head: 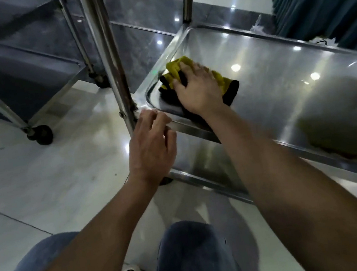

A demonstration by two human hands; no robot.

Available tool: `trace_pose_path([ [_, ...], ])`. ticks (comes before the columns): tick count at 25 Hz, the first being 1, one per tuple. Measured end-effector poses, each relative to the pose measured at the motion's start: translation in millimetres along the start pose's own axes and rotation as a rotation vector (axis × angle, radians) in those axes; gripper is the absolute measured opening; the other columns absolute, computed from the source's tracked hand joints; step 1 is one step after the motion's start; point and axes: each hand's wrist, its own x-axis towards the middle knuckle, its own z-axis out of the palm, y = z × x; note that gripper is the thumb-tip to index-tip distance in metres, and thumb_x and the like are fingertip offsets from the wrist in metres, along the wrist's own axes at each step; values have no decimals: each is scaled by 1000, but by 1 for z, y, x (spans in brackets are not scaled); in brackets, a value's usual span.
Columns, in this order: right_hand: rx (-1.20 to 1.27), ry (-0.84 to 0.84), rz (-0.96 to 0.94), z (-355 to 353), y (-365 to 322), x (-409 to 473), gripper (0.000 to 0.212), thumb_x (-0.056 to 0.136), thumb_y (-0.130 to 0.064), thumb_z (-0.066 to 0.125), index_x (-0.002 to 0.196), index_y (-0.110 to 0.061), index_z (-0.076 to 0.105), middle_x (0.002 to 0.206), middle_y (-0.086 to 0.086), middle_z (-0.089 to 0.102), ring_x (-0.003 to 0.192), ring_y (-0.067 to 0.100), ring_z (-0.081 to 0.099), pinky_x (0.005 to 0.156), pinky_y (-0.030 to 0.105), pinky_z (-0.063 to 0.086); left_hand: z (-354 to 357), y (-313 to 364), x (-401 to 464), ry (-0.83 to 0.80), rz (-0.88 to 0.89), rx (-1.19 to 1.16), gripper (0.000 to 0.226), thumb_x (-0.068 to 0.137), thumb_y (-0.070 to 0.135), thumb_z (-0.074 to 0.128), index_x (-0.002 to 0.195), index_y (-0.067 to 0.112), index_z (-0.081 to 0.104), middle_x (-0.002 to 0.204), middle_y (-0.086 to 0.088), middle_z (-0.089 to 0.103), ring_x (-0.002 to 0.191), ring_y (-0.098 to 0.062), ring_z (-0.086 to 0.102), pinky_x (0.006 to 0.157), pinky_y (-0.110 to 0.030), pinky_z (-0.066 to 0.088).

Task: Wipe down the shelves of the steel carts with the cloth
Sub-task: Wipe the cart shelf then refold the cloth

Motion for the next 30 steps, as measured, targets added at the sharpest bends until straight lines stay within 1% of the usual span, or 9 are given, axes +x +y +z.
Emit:
trace_pose_path([
  [4, 110, 43, -122, 13, 5, -51, 60, 101, -51, 43, 157, -33, 32, 167, 4, 25, 154, 21, 19, 126, 38, 5, -4, -3, -2, 10, 11, 42, 25, 93, 11, 43, 104, 3, 64, 107, -14, 58, 97, -28, 56, 77, -25, 43],
  [10, 38, 29, -39, 0, 8, -69, 60, 102, -52, 40, 158, -33, 30, 168, 4, 23, 155, 20, 17, 128, 39, 5, 1, 12, 23, 40, -102, 144, 15, 92, 5, 47, 85, 0, 60, 86, -20, 56, 80, -39, 52, 70, -46, 43],
  [14, 94, 54, -27, 3, 0, -65, 58, 101, -52, 42, 156, -34, 34, 167, 2, 25, 155, 20, 19, 127, 40, 7, 3, 0, 17, 82, -51, 194, 6, 88, 2, 52, 90, 1, 58, 90, -21, 55, 85, -39, 52, 69, -46, 45],
  [18, 59, 82, 135, -14, 47, -103, 58, 102, -53, 41, 157, -36, 31, 168, 1, 22, 155, 20, 18, 127, 38, 6, 3, -1, 15, 41, 10, 174, 14, 93, 13, 49, 86, 4, 56, 88, -17, 52, 82, -34, 48, 68, -47, 42],
  [21, 22, 74, 252, -37, 96, -138, 58, 103, -52, 39, 158, -37, 28, 169, -1, 18, 156, 18, 16, 128, 35, 5, 6, 16, 10, -5, 61, 167, 22, 97, 22, 45, 100, 6, 60, 103, -19, 57, 94, -36, 53, 84, -47, 44],
  [22, 7, 72, 263, -40, 102, -143, 58, 103, -51, 39, 158, -37, 28, 169, -2, 17, 156, 18, 15, 128, 34, 5, 10, 26, 2, -55, 131, 133, 28, 98, 24, 45, 111, 5, 60, 115, -20, 58, 108, -38, 54, 97, -49, 43],
  [24, 4, 83, 254, -41, 103, -142, 57, 103, -51, 39, 157, -37, 29, 169, -2, 18, 155, 17, 16, 128, 34, 5, 25, 48, -16, -202, 272, 42, 46, 100, 25, 41, 138, 2, 51, 144, -21, 50, 137, -36, 44, 120, -50, 29],
  [27, -4, 120, 255, -38, 99, -142, 57, 102, -52, 38, 157, -37, 31, 168, -2, 20, 155, 17, 18, 127, 34, 6, 46, 62, -35, -266, 285, 52, 62, 101, 28, 40, 157, 3, 28, 164, -15, 29, 154, -29, 22, 126, -50, 16],
  [30, -1, 174, 333, -41, 127, -164, 57, 102, -51, 39, 156, -35, 34, 167, -2, 25, 154, 19, 22, 127, 34, 10, 60, 57, -40, -198, 301, 111, 65, 100, 35, 44, 155, 2, 32, 160, -18, 34, 152, -34, 25, 125, -53, 18],
])
